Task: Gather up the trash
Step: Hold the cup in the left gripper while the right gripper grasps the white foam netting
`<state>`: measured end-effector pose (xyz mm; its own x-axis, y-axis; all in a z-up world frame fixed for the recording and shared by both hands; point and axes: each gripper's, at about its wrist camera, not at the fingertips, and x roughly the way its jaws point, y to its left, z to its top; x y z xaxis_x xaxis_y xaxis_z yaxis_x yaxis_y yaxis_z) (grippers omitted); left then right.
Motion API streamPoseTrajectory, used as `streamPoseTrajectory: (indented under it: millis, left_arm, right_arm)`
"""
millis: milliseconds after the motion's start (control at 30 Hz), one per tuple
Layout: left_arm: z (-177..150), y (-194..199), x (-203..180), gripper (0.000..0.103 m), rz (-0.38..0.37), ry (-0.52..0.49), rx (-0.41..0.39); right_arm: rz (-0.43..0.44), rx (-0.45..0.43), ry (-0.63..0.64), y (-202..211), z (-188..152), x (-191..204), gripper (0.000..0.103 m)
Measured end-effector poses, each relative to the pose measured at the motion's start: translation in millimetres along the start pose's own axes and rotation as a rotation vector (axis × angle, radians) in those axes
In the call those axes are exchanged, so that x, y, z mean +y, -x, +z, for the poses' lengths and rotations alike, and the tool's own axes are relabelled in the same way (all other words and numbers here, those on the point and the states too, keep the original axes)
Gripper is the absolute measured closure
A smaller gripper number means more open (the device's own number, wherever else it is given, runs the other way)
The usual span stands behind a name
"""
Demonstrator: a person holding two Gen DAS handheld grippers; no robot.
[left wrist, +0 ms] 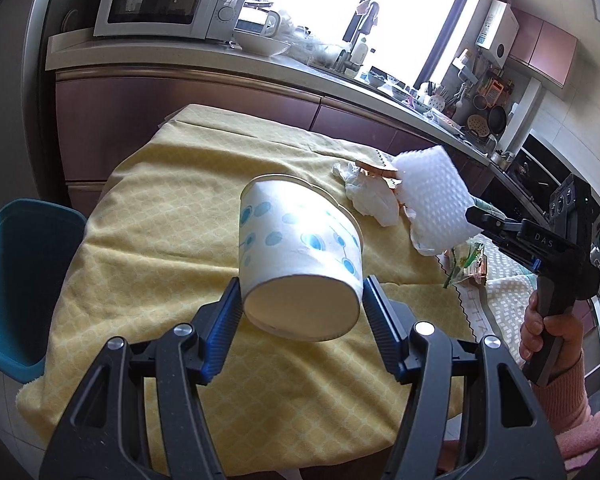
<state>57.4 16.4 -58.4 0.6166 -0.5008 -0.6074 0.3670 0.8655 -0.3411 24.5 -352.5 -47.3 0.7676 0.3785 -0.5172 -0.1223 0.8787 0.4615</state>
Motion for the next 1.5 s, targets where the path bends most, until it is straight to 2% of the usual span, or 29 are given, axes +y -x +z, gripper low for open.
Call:
streamPoseTrajectory:
  millis: [67, 300, 433, 467, 667, 767, 867, 1000, 1267, 1500]
  left_arm:
    - [0.0, -0.1, 0.0, 0.043, 0.001, 0.000, 0.001]
    - [-2.1, 2.6, 4.5, 0.043, 0.000, 0.008, 0.002]
    - [-1.1, 2.6, 6.8, 0.043, 0.003, 0.010, 0.004]
    - [-1.1, 2.2, 7.3, 0.043, 0.002, 0.013, 0.005]
    - [-1.8, 1.2, 8.8, 0.043, 0.001, 0.019, 0.008]
    - [-2.9, 1.8, 8.0, 0.043, 0.005, 0.017, 0.009]
    - [-3.1, 3.7, 8.3, 0.043, 0.009, 0.018, 0.005]
    - [-3.0, 7.7, 10.9, 0.043, 0.012, 0.021, -0.005]
    - [-4.0, 20.9, 13.8, 0.043, 0.024, 0.017, -0.032]
    - [-5.2, 34.2, 25.3, 0.043, 0.047, 0.033, -0.051]
  right_arm:
    - [-0.004, 0.005, 0.006, -1.6, -1.4, 2.6, 0.063]
    - [-0.069, 0.013, 0.080, -5.5, -5.2, 15.5, 0.062]
    - [-0.160, -0.048, 0.131, 8.2, -7.2, 21.5, 0.061]
    - [-0.160, -0.053, 0.132, 11.0, -7.6, 20.7, 0.059]
    - [-0.123, 0.011, 0.205, -2.9, -17.8, 34.7, 0.061]
    - [-0.136, 0.042, 0.222, -13.9, -23.7, 39.9, 0.070]
    - [-0.128, 0.048, 0.211, -17.5, -24.5, 39.9, 0.092]
    - [-0.119, 0.028, 0.208, -12.0, -22.7, 41.6, 0.092]
    - [0.000, -0.017, 0.158, 2.5, -12.5, 46.8, 0.092]
    - [0.104, 0.022, 0.154, -9.1, -14.1, 67.3, 0.092]
